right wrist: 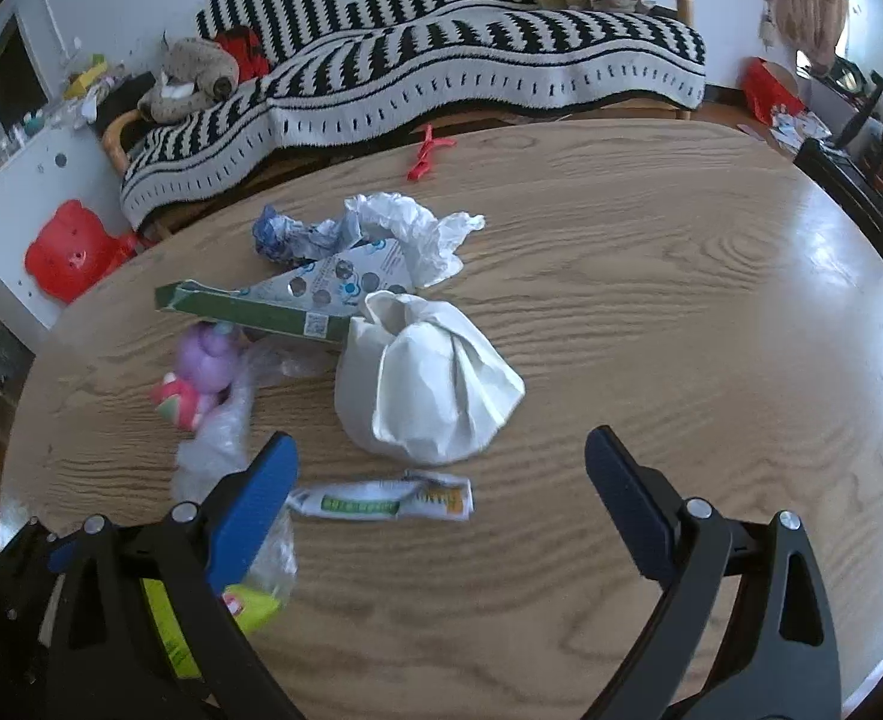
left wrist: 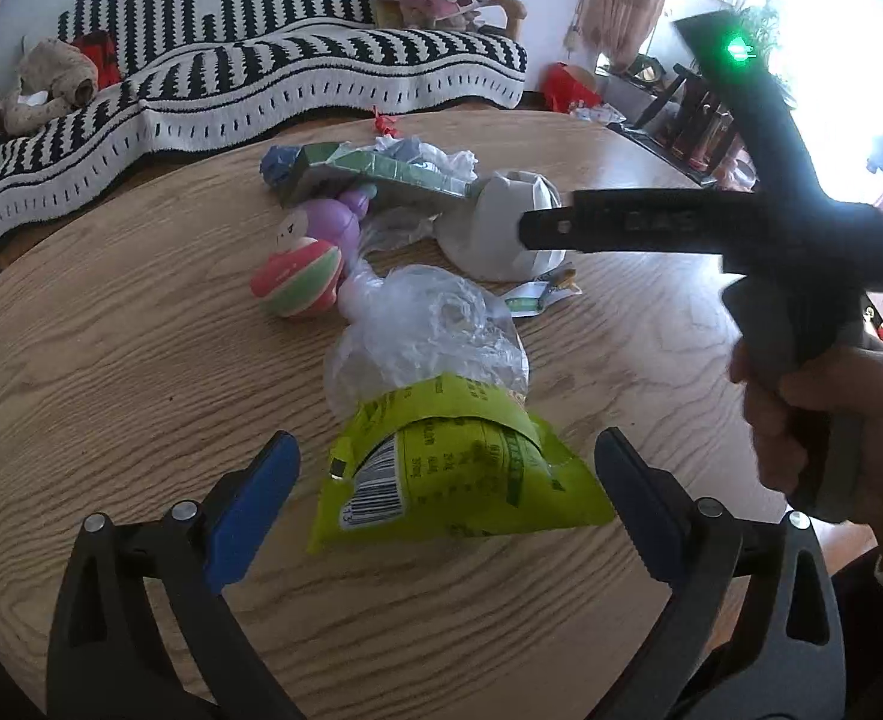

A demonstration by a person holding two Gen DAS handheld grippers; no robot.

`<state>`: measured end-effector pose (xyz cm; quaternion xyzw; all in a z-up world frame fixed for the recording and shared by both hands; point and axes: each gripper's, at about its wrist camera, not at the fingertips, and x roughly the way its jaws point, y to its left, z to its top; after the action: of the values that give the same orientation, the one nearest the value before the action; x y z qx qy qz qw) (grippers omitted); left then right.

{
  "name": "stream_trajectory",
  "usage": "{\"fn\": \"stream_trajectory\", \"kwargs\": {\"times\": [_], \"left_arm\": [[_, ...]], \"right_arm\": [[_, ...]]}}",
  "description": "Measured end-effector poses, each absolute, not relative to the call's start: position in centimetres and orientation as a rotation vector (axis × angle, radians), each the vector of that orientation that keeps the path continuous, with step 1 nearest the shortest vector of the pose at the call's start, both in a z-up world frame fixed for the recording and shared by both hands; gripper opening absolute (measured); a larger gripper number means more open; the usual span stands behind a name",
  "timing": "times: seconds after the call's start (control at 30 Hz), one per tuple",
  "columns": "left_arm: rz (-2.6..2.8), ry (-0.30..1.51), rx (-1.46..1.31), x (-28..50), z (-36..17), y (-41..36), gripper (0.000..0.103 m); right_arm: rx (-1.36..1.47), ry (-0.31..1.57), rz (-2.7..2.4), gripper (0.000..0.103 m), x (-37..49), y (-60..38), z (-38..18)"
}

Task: Collect trash
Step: 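Grasp the yellow-green snack bag with the left tool while the right tool grasps the white paper bag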

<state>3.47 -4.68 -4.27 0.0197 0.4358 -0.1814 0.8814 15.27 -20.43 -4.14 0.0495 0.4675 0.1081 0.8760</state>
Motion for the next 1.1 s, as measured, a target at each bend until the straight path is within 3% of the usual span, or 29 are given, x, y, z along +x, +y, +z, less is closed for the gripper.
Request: {"fn": "stream_trajectory", "kwargs": {"times": [0.3, 0.33, 0.37, 0.4, 0.57, 0.7, 0.77, 0.83, 0.87, 0.9, 0.93, 0.97, 1.1], "left_arm": [[-0.405, 0.882, 0.048, 3.1, -4.2, -4.9, 0.079], [-0.405, 0.880, 0.048, 3.0, -4.1, -4.9, 0.073], [-0.403, 0.879, 0.047, 2.9, -4.1, -4.8, 0.070], [-0.410, 0.880, 0.041, 2.9, -4.0, -4.7, 0.048], [-0.385, 0.912, 0.008, 3.3, -4.1, -4.0, 0.037], [-0.391, 0.889, -0.003, 3.0, -3.0, -3.8, 0.012], [-0.402, 0.901, -0.003, 3.0, -3.0, -3.9, 0.010], [-0.400, 0.913, 0.013, 2.9, -3.3, -4.1, 0.012], [-0.387, 0.916, 0.010, 2.9, -3.4, -4.1, 0.018], [-0.378, 0.919, 0.006, 2.9, -3.5, -4.1, 0.049], [-0.350, 0.928, 0.014, 3.0, -3.5, -4.2, 0.091], [-0.318, 0.919, 0.024, 3.0, -3.5, -4.2, 0.097], [-0.306, 0.913, 0.015, 3.6, -3.5, -4.7, 0.097]], "right_arm": [[0.064, 0.983, 0.257, 0.091, 18.0, -18.8, -5.9], [0.061, 0.988, 0.260, 0.088, 18.1, -18.6, -6.0], [0.051, 0.992, 0.255, 0.076, 18.2, -18.4, -6.2], [0.039, 0.994, 0.247, 0.073, 18.2, -18.2, -6.4], [0.045, 0.973, 0.252, 0.065, 17.6, -18.2, -5.6], [0.073, 0.929, 0.253, 0.064, 16.4, -19.1, -3.7], [0.081, 0.913, 0.260, 0.064, 15.9, -19.5, -2.9], [0.074, 0.904, 0.265, 0.064, 15.3, -19.7, -2.3], [0.073, 0.903, 0.265, 0.064, 15.1, -19.8, -2.2], [0.073, 0.904, 0.264, 0.064, 14.9, -20.0, -2.2], [0.073, 0.907, 0.263, 0.064, 14.8, -20.1, -2.1], [0.075, 0.908, 0.262, 0.064, 14.6, -20.2, -2.1], [0.083, 0.910, 0.253, 0.064, 14.2, -20.7, -2.0]]}}
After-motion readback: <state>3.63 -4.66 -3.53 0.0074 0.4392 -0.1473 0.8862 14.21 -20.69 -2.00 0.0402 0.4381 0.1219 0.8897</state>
